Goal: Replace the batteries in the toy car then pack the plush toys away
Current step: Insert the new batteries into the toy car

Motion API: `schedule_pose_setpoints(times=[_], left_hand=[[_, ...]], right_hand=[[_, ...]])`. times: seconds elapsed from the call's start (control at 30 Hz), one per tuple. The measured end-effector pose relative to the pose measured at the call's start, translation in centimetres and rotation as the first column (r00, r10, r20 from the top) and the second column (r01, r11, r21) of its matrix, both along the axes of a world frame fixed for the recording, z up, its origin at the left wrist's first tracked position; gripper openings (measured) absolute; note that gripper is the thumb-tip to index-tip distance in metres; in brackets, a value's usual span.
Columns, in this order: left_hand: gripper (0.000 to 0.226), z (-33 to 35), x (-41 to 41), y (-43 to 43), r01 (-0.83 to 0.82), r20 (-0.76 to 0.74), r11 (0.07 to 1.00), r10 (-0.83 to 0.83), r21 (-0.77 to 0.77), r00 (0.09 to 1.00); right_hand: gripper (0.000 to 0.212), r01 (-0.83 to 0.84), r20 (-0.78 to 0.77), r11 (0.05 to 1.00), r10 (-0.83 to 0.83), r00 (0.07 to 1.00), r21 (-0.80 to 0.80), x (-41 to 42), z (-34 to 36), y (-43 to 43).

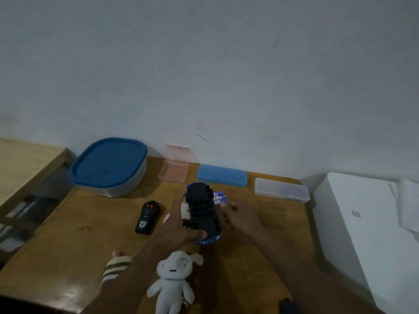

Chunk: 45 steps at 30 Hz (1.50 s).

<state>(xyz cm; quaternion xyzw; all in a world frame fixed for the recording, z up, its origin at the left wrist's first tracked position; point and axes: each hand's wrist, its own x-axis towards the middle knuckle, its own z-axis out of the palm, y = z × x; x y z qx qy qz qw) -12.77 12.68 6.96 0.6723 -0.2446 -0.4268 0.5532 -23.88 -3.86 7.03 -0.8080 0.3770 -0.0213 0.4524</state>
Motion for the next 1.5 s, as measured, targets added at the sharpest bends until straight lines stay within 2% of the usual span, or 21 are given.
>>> schedule_pose_setpoints(times=[0.07, 0.17, 0.27, 0.5, 0.67, 0.8, 0.9, 1.03, 1.13, 1.23, 1.3, 1.37, 1.43, 1.5], left_hand=[[0.119, -0.1, 0.6, -0.7, -0.020, 0.002, 1.000, 0.019, 0.020, 1.000], [0.121, -0.4, 1.2, -1.4, -0.044, -0.016, 0.999, 0.044, 0.029, 0.999], [0.121, -0.4, 1.7, -2.0, -0.036, -0.020, 0.999, 0.037, 0.022, 0.999], [0.121, -0.3, 2.5, -2.3, -0.023, -0.025, 1.000, 0.023, 0.018, 0.999], [0.121, 0.1, 2.7, -1.9, -0.013, -0.047, 1.000, 0.014, 0.024, 0.999], [0.120, 0.9, 3.0, -1.5, 0.026, -0.005, 0.999, -0.026, 0.035, 1.000], [0.124, 0.9, 3.4, -1.1, 0.068, 0.016, 0.997, -0.069, 0.035, 0.998], [0.131, 0.9, 4.6, -0.6, 0.165, -0.017, 0.986, -0.164, 0.038, 0.986], [0.132, 1.4, 5.2, -0.7, 0.245, 0.011, 0.969, -0.245, 0.033, 0.969], [0.131, 1.6, 5.1, -1.0, 0.315, 0.030, 0.949, -0.315, 0.009, 0.949], [0.131, 1.5, 4.8, -1.2, 0.367, 0.020, 0.930, -0.367, -0.010, 0.930], [0.131, 1.3, 4.2, -1.3, 0.416, 0.002, 0.909, -0.416, -0.031, 0.909], [0.132, 1.0, 3.5, -1.4, 0.439, -0.005, 0.897, -0.440, -0.053, 0.898], [0.133, 0.7, 3.0, -1.4, 0.452, -0.007, 0.889, -0.454, -0.068, 0.891]], right_hand=[[0.025, -0.103, -0.073, 0.972, 0.089, 0.993, -0.210, 0.9, -1.0, -1.7], [0.026, -0.229, -0.095, 0.909, 0.209, 0.973, -0.350, 2.3, -2.9, -3.7], [0.041, -0.318, -0.171, 0.859, 0.271, 0.947, -0.401, 3.1, -4.4, -4.4], [0.041, -0.386, -0.296, 0.736, 0.258, 0.919, -0.556, 3.4, -6.2, -4.5], [0.048, -0.426, -0.351, 0.722, 0.266, 0.898, -0.545, 3.4, -6.3, -3.9], [0.051, -0.442, -0.371, 0.738, 0.275, 0.887, -0.510, 3.1, -6.7, -3.5], [0.038, -0.425, -0.372, 0.787, 0.269, 0.889, -0.447, 2.5, -6.2, -2.6], [0.027, -0.258, -0.263, 0.859, 0.151, 0.953, -0.441, 1.3, -4.9, -1.0], [0.024, -0.065, -0.114, 0.895, 0.016, 0.993, -0.441, 0.4, -2.7, 0.1], [0.021, 0.167, 0.048, 0.904, -0.161, 0.986, -0.393, -0.6, 0.4, 1.2], [0.020, 0.354, 0.150, 0.899, -0.325, 0.934, -0.257, -1.1, 2.1, 1.9], [0.020, 0.517, 0.265, 0.855, -0.492, 0.829, -0.030, -1.6, 3.4, 2.9], [0.021, 0.581, 0.335, 0.785, -0.618, 0.711, 0.215, -2.0, 4.3, 4.2], [0.021, 0.599, 0.362, 0.733, -0.680, 0.638, 0.322, -2.2, 4.9, 5.3]])
